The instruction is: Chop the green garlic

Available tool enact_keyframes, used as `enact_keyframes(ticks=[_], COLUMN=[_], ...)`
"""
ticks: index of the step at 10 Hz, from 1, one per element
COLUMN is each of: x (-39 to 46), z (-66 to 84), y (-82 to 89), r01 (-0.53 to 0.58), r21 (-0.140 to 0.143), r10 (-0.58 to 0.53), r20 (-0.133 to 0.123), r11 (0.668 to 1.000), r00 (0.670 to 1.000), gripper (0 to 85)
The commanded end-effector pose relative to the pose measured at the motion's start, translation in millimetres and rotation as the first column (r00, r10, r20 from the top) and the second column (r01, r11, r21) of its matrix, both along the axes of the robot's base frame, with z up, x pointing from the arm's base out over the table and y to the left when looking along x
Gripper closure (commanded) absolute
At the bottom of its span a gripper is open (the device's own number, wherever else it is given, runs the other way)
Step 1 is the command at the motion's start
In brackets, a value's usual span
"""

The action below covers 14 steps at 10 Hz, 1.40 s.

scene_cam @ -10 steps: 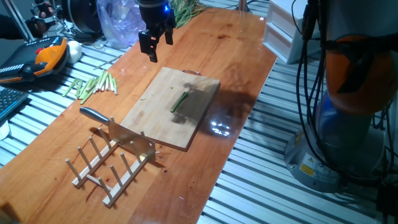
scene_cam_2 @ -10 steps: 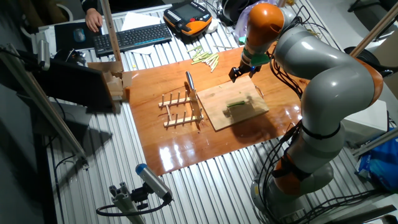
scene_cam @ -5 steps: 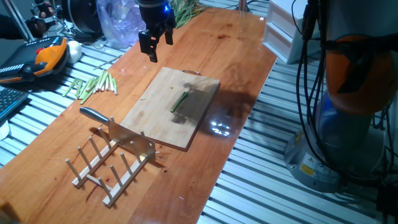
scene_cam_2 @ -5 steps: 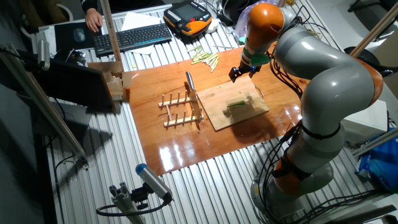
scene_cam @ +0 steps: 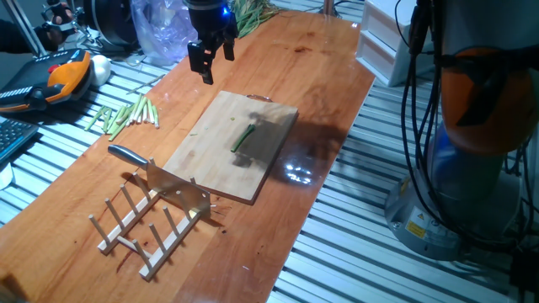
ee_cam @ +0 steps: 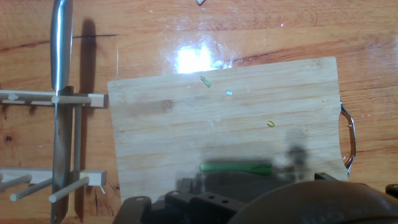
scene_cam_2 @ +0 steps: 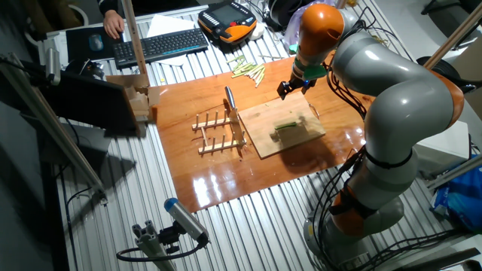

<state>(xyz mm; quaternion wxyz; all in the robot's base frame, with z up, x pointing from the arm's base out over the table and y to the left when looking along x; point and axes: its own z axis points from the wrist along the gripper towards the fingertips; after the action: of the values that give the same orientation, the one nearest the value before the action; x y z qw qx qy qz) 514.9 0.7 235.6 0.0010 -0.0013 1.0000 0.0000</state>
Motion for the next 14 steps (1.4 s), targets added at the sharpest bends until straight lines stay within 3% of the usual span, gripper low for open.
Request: enact_keyframes(ticks=[1, 14], x=[0.0, -0.1], z=[0.2, 0.2], y=[0.1, 0.0], r01=[-0.166, -0.170], r21=[0.015, 0.015], r10=[0.166, 0.170], r20=[-0.191, -0.189], r11=[0.986, 0.985], r00=[0.968, 0.967], gripper=[85.0, 85.0])
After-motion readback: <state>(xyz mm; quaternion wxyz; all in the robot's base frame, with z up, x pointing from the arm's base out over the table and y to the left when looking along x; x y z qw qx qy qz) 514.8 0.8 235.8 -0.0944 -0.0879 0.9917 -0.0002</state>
